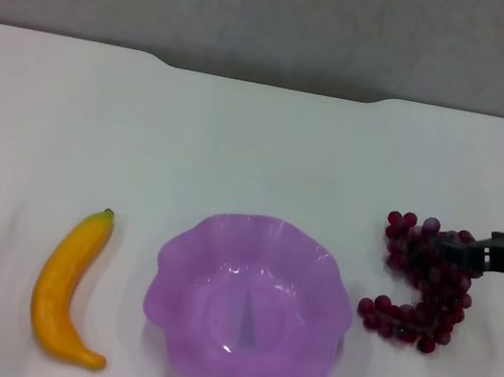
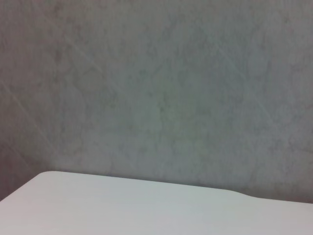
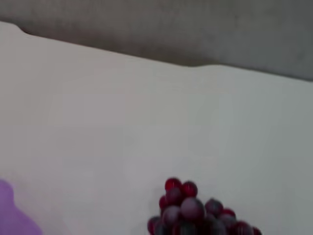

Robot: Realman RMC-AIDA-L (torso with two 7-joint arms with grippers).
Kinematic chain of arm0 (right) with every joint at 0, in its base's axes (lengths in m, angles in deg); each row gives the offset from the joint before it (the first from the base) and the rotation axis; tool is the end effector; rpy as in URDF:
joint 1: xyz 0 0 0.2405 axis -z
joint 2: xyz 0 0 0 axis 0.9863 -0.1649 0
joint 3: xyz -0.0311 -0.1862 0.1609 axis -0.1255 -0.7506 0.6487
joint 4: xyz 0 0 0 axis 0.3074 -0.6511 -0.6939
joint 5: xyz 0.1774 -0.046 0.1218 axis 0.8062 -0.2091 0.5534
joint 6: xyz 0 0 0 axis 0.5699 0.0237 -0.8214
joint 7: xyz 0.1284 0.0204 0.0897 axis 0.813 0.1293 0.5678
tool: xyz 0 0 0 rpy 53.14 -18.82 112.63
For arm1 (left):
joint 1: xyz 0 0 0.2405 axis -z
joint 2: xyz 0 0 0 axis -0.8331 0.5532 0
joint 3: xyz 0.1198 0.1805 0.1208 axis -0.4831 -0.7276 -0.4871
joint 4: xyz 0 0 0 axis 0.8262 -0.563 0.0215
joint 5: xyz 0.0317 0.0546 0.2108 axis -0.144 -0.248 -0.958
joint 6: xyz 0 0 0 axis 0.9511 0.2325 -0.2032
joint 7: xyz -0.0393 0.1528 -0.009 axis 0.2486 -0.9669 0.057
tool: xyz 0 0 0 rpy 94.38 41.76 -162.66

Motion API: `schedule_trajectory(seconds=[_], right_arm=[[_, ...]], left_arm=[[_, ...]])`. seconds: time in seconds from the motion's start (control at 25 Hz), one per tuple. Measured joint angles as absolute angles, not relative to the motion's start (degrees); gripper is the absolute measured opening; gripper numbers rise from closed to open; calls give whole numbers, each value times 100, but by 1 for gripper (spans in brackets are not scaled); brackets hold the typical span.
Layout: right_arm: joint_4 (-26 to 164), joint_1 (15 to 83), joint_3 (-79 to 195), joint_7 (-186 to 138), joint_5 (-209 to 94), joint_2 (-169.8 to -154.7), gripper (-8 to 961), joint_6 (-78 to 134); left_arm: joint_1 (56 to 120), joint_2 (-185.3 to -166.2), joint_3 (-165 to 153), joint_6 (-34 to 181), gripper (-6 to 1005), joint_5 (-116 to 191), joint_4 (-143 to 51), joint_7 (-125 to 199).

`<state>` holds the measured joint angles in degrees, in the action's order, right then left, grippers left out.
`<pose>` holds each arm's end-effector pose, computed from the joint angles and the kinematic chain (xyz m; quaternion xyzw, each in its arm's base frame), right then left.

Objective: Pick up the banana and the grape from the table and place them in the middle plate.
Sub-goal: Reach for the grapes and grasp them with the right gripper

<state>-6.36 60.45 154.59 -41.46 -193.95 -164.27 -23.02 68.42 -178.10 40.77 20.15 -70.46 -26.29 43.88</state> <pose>0.2546 0.4012 0.0033 -0.8127 0.3990 -0.0168 0.4243 -0.3858 0.2808 -0.0239 -0.6362 -0.3576 -0.2567 0.6336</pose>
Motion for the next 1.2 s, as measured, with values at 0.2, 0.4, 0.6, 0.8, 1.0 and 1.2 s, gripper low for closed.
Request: schedule_trajectory(seconds=[0.2, 0.4, 0.6, 0.8, 1.0, 1.2], right_arm=[[-116, 5896, 15495, -4099, -19301, -16433, 778, -2215], [492, 5784, 15436, -4136, -19138, -16434, 775, -1898], [847, 5691, 15235, -4153, -19118, -16436, 772, -1504], [1020, 5688, 15123, -4164, -19105, -16438, 770, -1166], [1284, 5675, 14864, -4153, -19098, -16459, 762, -871], [1567, 5586, 14650, -4153, -19096, -16461, 754, -522]], left_arm=[[6853, -17814, 4067, 2015, 876, -7046, -2624, 4389], [6854, -17816, 4083, 2015, 876, -7046, -2621, 4394], [6857, -17818, 4065, 2015, 876, -7046, -2613, 4389], [6862, -17819, 4053, 2015, 876, -7046, -2600, 4388], [6863, -17819, 4051, 2015, 876, -7046, -2594, 4388], [6863, -17819, 4051, 2015, 876, -7046, -2594, 4388]])
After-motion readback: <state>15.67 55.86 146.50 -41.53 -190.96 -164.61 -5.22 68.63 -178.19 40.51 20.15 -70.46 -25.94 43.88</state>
